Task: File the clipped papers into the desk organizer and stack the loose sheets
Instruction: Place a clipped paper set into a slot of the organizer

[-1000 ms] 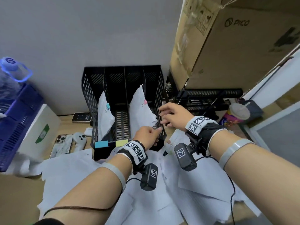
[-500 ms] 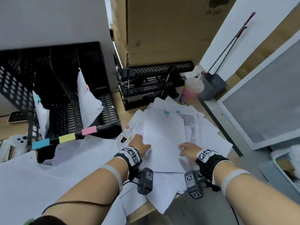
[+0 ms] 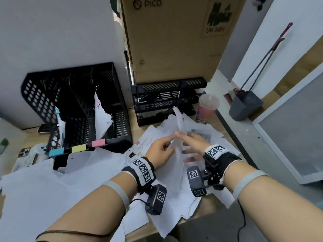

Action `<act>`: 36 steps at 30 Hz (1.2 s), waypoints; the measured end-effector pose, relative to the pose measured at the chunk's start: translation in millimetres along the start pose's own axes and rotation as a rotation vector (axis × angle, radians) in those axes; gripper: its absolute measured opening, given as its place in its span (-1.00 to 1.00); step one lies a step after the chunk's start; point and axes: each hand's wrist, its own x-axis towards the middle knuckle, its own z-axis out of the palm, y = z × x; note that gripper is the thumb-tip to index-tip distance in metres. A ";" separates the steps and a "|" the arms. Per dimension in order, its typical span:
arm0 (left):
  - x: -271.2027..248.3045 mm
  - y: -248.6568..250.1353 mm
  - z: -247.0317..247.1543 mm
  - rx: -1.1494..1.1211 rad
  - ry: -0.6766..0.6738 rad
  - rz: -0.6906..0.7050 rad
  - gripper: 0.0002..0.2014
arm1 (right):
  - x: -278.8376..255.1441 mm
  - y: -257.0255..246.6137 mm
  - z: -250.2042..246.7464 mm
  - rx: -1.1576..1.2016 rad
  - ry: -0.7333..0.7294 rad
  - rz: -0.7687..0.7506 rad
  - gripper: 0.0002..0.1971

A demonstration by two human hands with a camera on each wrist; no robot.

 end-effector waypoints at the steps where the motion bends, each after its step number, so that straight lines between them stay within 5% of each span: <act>1: -1.0 11.1 1.6 -0.006 -0.064 0.041 -0.56 | -0.8 -13.4 0.1 -0.046 0.032 -0.053 -0.33; 4: -5.1 36.8 1.0 -0.104 -0.208 0.012 -0.60 | -9.2 -42.0 -5.6 -0.359 0.197 -0.211 -0.91; 8: -5.5 28.7 -23.4 -0.083 0.024 -0.181 -0.61 | -30.2 -49.4 -22.9 -0.542 0.205 -0.229 -0.63; 11: -13.3 9.5 -45.0 -0.050 0.253 -0.393 -0.38 | -34.6 -39.2 -24.6 -0.536 0.094 -0.194 -0.64; 13: -22.2 -3.4 -52.4 -0.178 0.233 -0.512 -0.32 | -28.5 -29.5 -19.7 -0.536 0.040 -0.171 -0.60; 16: -40.5 -23.4 -57.1 -0.497 0.151 -0.670 -0.51 | -10.5 -15.6 -7.9 -0.590 -0.032 -0.165 -0.52; 19: -64.9 -33.9 -62.8 -0.554 0.213 -0.712 -0.83 | -9.0 -10.2 14.0 -0.567 -0.065 -0.151 -0.69; 23: -99.1 -51.2 -83.2 -0.509 0.339 -0.778 -0.80 | -4.1 -4.3 47.9 -0.610 -0.093 -0.193 -0.89; 25: -116.2 -62.0 -94.8 -0.505 0.392 -0.815 -0.79 | -3.7 -2.2 66.4 -0.599 -0.107 -0.175 -0.78; 36: -210.3 -88.0 -145.2 -0.529 0.623 -0.856 -0.83 | -5.3 -10.1 175.9 -0.692 -0.250 -0.294 -0.84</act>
